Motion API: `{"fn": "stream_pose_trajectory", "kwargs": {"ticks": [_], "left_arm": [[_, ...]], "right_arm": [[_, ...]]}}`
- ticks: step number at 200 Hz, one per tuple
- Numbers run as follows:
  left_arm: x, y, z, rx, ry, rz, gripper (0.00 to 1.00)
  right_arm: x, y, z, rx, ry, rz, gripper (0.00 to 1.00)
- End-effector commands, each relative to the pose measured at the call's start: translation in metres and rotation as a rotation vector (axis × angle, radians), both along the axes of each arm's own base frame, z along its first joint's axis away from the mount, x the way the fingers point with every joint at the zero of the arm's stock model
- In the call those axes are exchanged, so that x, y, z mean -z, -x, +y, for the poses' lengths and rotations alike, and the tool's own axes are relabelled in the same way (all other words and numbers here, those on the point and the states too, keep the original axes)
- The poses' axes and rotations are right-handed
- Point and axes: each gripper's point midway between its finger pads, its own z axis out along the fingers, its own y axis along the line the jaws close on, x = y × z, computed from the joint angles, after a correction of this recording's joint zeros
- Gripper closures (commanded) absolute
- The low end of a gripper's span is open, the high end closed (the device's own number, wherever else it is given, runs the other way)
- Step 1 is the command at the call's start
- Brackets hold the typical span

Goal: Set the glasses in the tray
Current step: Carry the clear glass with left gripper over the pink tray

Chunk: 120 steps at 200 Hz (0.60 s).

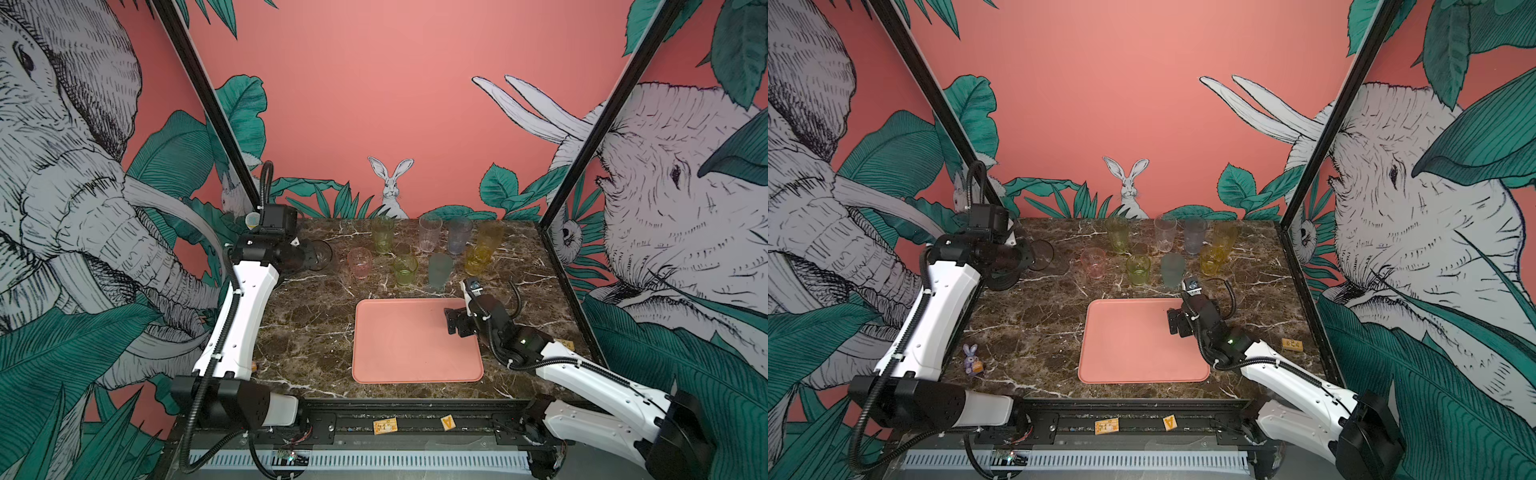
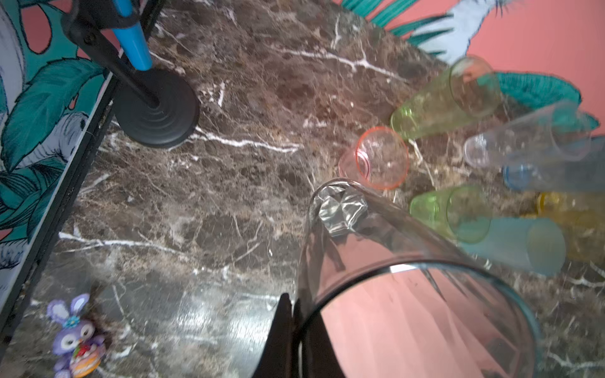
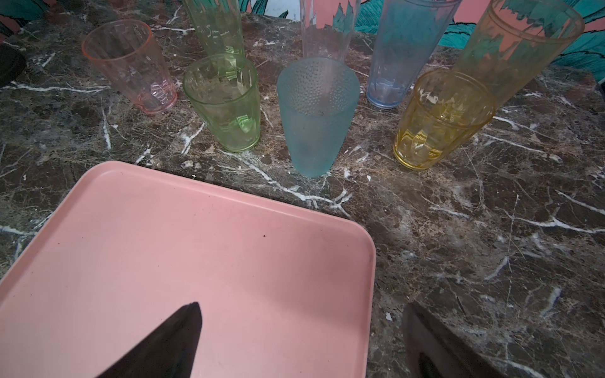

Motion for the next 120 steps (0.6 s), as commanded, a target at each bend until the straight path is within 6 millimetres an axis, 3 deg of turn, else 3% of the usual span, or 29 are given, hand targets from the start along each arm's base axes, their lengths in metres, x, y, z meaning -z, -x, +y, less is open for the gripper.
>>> {"fn": "stream_pose_trajectory", "kwargs": {"ticks": [1,68,120], "left_arm": [[-0.001,0.029,-0.005,0.051,-0.048,0.029,1.0],[0.016,0.068,-0.051,0.226,-0.091,0.098,1.0],[0.035,0.08,-0.07,0.278,-0.113,0.128,1.0]], "right_arm": [[-0.009,-0.001,0.002,0.006,-0.047,-0.033,0.02],[-0.009,0.004,-0.004,0.02,-0.067,-0.044,0.02],[-0.012,0.008,-0.01,0.027,-0.097,-0.075,0.02]]}}
